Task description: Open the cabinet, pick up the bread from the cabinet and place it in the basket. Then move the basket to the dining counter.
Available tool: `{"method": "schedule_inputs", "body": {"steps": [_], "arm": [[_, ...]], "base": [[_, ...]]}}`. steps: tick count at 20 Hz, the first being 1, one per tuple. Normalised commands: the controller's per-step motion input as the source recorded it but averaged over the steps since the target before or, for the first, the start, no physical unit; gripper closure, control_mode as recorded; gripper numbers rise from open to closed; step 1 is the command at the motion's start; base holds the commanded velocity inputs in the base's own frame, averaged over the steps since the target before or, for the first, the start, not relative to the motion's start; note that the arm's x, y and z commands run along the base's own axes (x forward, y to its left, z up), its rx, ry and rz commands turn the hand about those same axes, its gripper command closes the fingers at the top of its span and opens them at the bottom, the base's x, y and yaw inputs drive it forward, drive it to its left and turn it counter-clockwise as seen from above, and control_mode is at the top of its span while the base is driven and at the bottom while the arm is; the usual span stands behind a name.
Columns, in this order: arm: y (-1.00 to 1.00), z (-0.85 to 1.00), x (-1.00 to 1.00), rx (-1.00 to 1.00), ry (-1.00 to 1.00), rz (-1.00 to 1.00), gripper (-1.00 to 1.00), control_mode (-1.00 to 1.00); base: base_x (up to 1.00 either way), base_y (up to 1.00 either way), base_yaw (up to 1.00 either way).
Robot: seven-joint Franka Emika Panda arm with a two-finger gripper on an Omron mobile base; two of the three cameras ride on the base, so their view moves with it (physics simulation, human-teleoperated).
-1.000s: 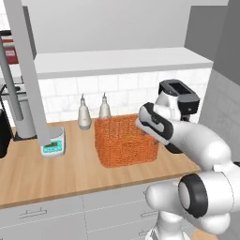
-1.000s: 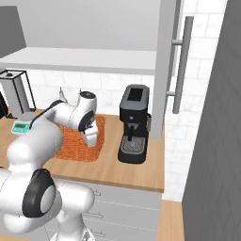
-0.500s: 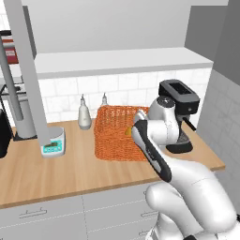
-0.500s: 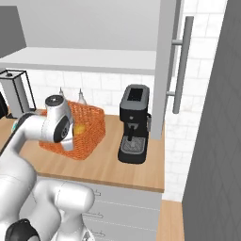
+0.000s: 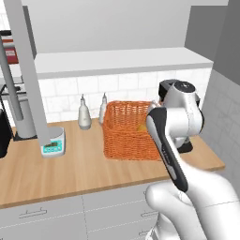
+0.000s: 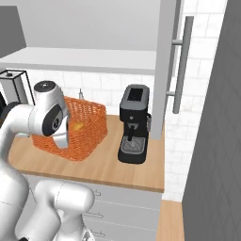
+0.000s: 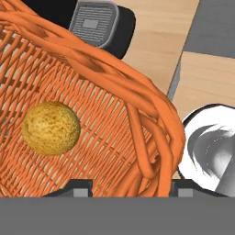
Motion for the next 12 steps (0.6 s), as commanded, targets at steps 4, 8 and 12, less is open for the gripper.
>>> {"method": "schedule_inputs", "body": {"steps": [4, 8, 12], "arm": [[-0.13, 0.75, -0.59, 0.0, 0.04, 0.0, 1.0, -1.0], [-0.04, 0.32, -0.49, 0.0, -0.02, 0.0, 1.0, -1.0], [0.0, 0.08, -0.5, 0.0, -0.07, 0.0, 1.0, -1.0]], "base": [[0.0, 0.0, 0.0], [0.0, 0.0, 0.0], [0.0, 0.0, 0.0]]}}
